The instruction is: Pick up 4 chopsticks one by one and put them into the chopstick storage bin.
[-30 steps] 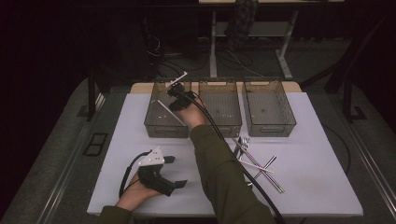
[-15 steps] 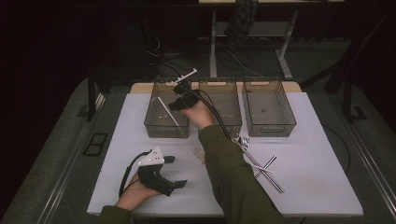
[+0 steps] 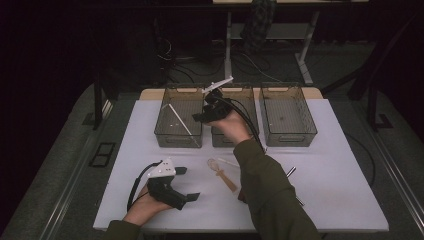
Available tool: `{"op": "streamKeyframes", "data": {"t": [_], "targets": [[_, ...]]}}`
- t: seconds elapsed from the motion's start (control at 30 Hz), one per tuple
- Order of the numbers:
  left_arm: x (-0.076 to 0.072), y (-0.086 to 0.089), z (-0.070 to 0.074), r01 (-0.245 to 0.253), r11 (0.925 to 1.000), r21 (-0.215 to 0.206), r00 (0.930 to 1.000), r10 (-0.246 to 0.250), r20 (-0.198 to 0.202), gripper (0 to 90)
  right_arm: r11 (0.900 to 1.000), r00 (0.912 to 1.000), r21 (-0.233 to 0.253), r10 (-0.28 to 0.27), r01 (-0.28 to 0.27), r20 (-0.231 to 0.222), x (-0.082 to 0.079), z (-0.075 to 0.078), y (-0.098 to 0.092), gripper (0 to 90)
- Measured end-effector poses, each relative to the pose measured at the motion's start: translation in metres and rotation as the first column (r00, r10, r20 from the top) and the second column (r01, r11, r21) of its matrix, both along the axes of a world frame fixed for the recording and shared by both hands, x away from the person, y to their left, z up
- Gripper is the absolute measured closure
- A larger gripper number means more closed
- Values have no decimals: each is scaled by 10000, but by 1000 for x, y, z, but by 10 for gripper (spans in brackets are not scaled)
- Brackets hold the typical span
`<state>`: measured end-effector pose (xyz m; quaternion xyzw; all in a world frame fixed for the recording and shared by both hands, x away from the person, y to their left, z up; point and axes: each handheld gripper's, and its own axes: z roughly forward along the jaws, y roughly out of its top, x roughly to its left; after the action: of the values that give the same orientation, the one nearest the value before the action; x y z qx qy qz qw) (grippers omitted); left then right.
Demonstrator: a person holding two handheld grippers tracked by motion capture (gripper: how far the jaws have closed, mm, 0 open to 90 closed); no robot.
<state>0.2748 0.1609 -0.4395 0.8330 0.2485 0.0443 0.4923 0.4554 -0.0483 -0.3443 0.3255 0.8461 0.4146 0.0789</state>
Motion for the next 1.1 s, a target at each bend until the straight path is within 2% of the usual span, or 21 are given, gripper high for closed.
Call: {"op": "streamKeyframes", "data": {"t": [0.07, 0.27, 0.53, 0.9, 1.1], "targets": [[0, 0, 0, -13, 10000, 27, 10000, 13, 28, 0, 9999, 9999, -107, 108, -108, 74, -5, 1, -8, 413], [0, 0, -2, -41, 10000, 33, 10000, 41, 42, 0, 9998, 9998, 43, 186, -186, -85, -15, 4, -35, 398], [0, 0, -3, -98, 9999, -29, 10000, 98, 0, 0, 9996, 9998, 154, 221, -222, 27, -26, 2, -68, 397], [0, 1, -3, -156, 9999, 51, 9999, 156, -15, 0, 9992, 9990, 18, 410, -411, 195, -48, 1, -97, 419], [0, 2, -3, -238, 9997, -64, 9997, 238, -46, 0, 9984, 9980, -53, 570, -569, 268, -61, -3, -112, 440]]}}
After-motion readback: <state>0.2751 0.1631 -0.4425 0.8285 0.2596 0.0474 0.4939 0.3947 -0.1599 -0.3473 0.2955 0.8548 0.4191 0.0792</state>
